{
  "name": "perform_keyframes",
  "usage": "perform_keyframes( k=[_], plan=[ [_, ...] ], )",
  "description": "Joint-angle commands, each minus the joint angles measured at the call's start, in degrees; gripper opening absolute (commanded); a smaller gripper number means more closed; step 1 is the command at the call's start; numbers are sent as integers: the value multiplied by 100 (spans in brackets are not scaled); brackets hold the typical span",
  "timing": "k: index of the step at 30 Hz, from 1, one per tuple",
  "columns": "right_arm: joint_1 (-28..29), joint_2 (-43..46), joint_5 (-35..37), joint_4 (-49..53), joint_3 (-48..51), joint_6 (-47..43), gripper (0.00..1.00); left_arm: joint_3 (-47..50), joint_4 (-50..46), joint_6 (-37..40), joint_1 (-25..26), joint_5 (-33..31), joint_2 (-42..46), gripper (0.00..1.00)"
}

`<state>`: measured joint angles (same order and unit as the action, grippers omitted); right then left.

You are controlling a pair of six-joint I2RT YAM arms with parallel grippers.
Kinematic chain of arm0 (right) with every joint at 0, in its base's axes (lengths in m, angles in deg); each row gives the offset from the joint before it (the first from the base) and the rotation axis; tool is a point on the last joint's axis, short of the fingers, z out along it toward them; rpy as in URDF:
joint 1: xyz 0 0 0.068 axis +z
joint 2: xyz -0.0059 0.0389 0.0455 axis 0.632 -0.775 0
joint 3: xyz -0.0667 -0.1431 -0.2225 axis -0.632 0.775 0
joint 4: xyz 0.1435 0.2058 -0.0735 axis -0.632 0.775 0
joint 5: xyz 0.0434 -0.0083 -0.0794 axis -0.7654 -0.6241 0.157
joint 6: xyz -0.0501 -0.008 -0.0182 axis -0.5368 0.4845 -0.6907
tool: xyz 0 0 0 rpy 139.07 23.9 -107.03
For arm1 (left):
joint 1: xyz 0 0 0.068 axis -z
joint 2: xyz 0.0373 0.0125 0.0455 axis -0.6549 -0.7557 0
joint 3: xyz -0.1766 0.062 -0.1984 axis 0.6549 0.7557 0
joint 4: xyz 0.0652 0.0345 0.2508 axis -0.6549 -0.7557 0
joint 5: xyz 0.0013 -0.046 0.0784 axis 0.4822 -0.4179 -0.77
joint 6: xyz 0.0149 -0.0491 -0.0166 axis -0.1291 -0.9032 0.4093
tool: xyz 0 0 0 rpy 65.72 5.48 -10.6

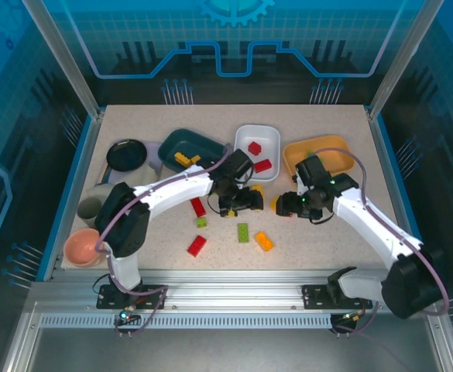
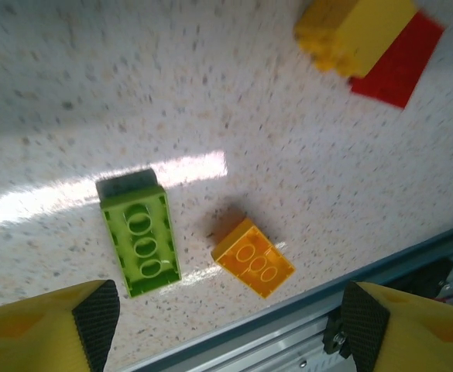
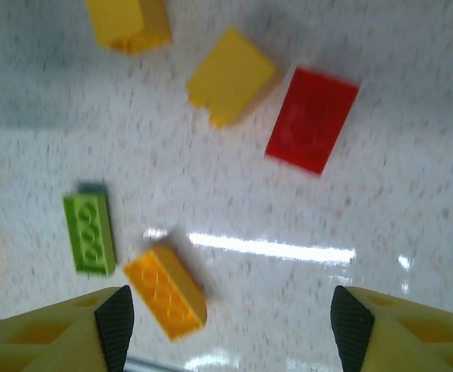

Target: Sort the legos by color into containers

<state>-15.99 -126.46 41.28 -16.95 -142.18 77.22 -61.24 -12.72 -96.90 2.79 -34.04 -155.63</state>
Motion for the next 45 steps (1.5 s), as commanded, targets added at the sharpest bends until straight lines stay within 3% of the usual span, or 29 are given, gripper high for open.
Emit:
perform_keyframes(
  k=[1,7,10,14,24,28,35,40,45],
  plan=[
    [419,250,-252,504,94,-100,71,-171,-392,-454,-2,76,-108,78],
    [1552,-348,-90,145,333,-210,71,405,-395,-1348,-46,-632,405,78],
    [1858,-831,67,-120,328,-330,71,920,-586,-1841,-270,-1079,980,78],
    [2063,-1508,325,-268,70,-494,72,1564,-527,-2210,-657,-1271,1697,78],
    [2199,-2513,417,-582,-161,-649,63,1822,-602,-2149,-955,-1605,2421,78],
    [2214,-2772,400,-655,-241,-633,55,1918,-615,-2123,-1029,-1622,2550,78],
    [2197,-2665,763,-465,-467,-578,29,1873,-682,-1971,-1120,-1867,2797,78],
    [1980,-2387,655,-273,-1452,-582,26,1630,-951,-1713,-1160,-2603,3241,78],
    [1781,-3607,156,-590,-3413,-482,24,1715,-925,-1639,-1311,-3178,3736,78]
  ],
)
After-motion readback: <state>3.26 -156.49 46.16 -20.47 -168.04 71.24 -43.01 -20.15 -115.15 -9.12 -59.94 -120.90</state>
